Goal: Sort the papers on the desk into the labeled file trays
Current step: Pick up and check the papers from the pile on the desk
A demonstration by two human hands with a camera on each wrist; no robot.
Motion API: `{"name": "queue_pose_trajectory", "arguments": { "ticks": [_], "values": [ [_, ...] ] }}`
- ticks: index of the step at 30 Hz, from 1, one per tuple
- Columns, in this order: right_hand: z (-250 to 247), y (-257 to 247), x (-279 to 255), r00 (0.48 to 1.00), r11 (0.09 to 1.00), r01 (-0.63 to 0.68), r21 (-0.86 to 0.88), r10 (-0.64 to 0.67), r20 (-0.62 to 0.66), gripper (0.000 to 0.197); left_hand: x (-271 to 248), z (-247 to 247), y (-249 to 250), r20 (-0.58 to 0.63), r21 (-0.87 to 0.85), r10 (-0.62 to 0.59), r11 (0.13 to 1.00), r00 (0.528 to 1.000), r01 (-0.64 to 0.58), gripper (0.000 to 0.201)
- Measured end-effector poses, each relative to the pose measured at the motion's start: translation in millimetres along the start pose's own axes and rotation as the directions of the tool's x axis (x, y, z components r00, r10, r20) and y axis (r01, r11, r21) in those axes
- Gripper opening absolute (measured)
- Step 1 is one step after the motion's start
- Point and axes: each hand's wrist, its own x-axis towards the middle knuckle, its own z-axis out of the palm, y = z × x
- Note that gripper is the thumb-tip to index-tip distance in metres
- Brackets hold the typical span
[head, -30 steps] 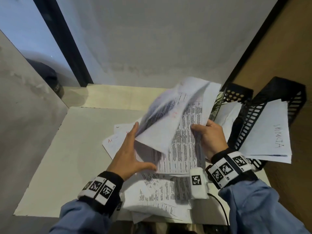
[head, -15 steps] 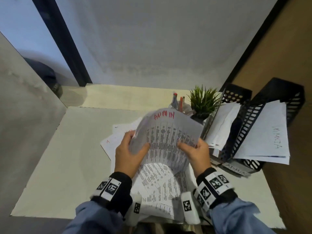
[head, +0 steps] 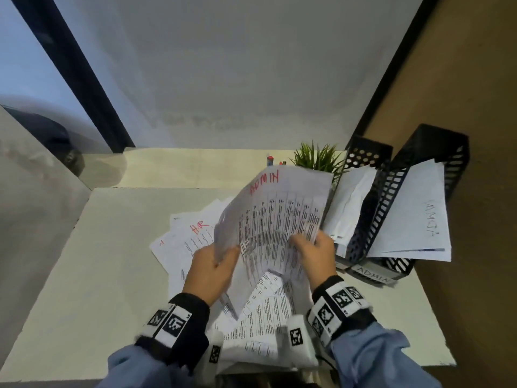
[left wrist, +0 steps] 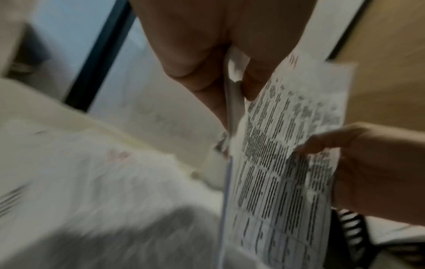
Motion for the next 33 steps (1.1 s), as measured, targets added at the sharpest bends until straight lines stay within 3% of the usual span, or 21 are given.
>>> {"name": "queue_pose_trajectory", "arguments": {
  "ticks": [2, 4, 6, 8, 9, 10, 12, 13, 15, 18, 21, 23, 26, 28, 30, 32, 33],
  "values": [
    [-27.1, -16.2, 7.5, 0.992, 0.993, 0.118, -0.011, -0.118, -0.043, 0.02, -1.3, 2.0, 33.7, 0.034, 0.036, 0.098, 0.994, 0.995, -0.099, 0.045],
    [-63.7, -30.5, 13.4, 0.952, 0.967, 0.243, -0.081, -0.254, -0.17, 0.029, -4.1, 7.0, 68.8, 0.073, 0.054, 0.209, 0.976, 0.975, -0.213, 0.046],
    [-103.1, -37.0, 18.5, 0.84, 0.927, 0.299, -0.224, -0.368, -0.4, 0.033, -7.8, 16.0, 100.7, 0.122, 0.051, 0.312, 0.946, 0.942, -0.32, 0.045],
    [-137.8, -33.9, 25.6, 0.696, 0.92, 0.187, -0.345, -0.372, -0.614, 0.046, -11.8, 30.2, 126.4, 0.137, 0.064, 0.409, 0.905, 0.902, -0.42, 0.047],
    [-152.8, -30.1, 30.1, 0.657, 0.931, 0.043, -0.361, -0.299, -0.692, 0.056, -13.6, 39.2, 136.4, 0.128, 0.07, 0.457, 0.881, 0.88, -0.468, 0.049],
    [-164.9, -27.2, 33.5, 0.653, 0.929, -0.123, -0.35, -0.189, -0.733, 0.066, -15.4, 48.8, 146.0, 0.121, 0.068, 0.5, 0.858, 0.858, -0.51, 0.047],
    [-183.3, -15.0, 41.2, 0.707, 0.866, -0.364, -0.344, 0.016, -0.707, 0.073, -18.4, 69.4, 160.9, 0.127, 0.039, 0.558, 0.823, 0.82, -0.567, 0.026],
    [-189.0, -8.2, 44.5, 0.744, 0.831, -0.414, -0.371, 0.075, -0.664, 0.07, -19.4, 80.1, 167.0, 0.132, 0.039, 0.581, 0.806, 0.803, -0.59, 0.016],
    [-195.7, 0.1, 49.4, 0.823, 0.848, -0.337, -0.408, 0.055, -0.566, 0.053, -21.1, 101.0, 175.5, 0.157, 0.078, 0.61, 0.776, 0.777, -0.626, 0.016],
    [-195.3, -10.1, 46.2, 0.894, 0.931, -0.064, -0.36, -0.106, -0.434, 0.013, -22.0, 131.5, 181.2, 0.204, 0.159, 0.629, 0.735, 0.75, -0.659, 0.042],
    [-195.5, -23.9, 40.9, 0.894, 0.907, 0.13, -0.4, -0.281, -0.348, 0.013, -22.3, 161.5, 185.4, 0.227, 0.253, 0.6, 0.724, 0.767, -0.642, 0.056],
    [-195.8, -34.2, 40.8, 0.89, 0.884, 0.122, -0.451, -0.299, -0.345, 0.023, -18.6, 183.5, 185.5, 0.279, 0.304, 0.559, 0.72, 0.781, -0.624, 0.063],
    [-196.9, -52.7, 39.4, 0.954, 0.93, -0.086, -0.357, -0.026, -0.299, 0.043, -7.3, 217.3, 179.0, 0.317, 0.315, 0.495, 0.75, 0.809, -0.582, 0.062],
    [-198.3, -67.0, 34.4, 0.955, 0.909, -0.151, -0.389, 0.033, -0.296, 0.041, -0.2, 236.1, 172.8, 0.318, 0.306, 0.441, 0.79, 0.839, -0.532, 0.06],
    [-198.7, -79.5, 33.2, 0.96, 0.871, -0.038, -0.489, -0.104, -0.261, 0.025, 8.8, 251.0, 165.0, 0.3, 0.271, 0.392, 0.839, 0.87, -0.472, 0.058],
    [-200.3, -80.3, 37.3, 0.907, 0.846, 0.125, -0.519, -0.309, -0.285, 0.016, 16.8, 262.1, 155.6, 0.297, 0.19, 0.364, 0.883, 0.883, -0.429, 0.057],
    [-200.4, -78.7, 40.3, 0.899, 0.805, 0.14, -0.577, -0.347, -0.266, 0.014, 19.6, 267.1, 150.0, 0.325, 0.167, 0.339, 0.898, 0.883, -0.406, 0.056]
  ]
}}
